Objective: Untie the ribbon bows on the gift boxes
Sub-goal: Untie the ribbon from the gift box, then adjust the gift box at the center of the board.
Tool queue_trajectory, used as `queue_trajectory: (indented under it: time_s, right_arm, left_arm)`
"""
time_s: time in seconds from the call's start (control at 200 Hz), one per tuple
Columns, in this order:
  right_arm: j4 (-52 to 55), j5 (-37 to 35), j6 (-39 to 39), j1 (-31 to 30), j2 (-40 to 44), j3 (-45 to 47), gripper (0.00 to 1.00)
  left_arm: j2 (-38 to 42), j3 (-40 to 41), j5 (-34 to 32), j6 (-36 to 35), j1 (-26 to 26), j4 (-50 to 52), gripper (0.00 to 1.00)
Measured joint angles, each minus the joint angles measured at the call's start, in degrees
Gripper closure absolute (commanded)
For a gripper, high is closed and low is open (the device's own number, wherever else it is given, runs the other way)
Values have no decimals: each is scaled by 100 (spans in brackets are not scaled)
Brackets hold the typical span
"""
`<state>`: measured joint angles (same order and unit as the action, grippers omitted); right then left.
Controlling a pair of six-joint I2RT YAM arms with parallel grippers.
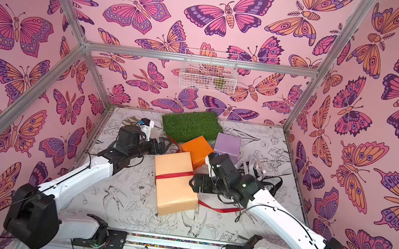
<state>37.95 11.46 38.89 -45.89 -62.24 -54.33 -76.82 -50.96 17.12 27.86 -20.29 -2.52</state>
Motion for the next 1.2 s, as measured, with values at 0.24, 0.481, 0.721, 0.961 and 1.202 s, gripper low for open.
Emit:
queue_trajectory:
  time_s: [0.24, 0.481, 0.721, 0.961, 1.202]
  right_arm:
    - [-750, 940, 754, -339, 608, 1436, 8]
    - [-2146, 1224, 1270, -378, 472, 1926, 8]
    - [-2326, 98, 1344, -321, 662, 1958, 1]
    - [-2736, -140, 1071, 671, 345, 1965, 1]
    - [-2468, 299, 433, 1401, -715, 1139, 1]
  left_arm:
    - [-737, 0, 767, -166, 42, -68, 17]
    - [-481, 457, 1255, 4, 42, -302, 17]
    - [616, 1440, 1401, 474, 46, -636, 18]
    - [1923, 2426, 1467, 1257, -155, -640, 19]
    - [2625, 2778, 1482, 1792, -308, -249, 19]
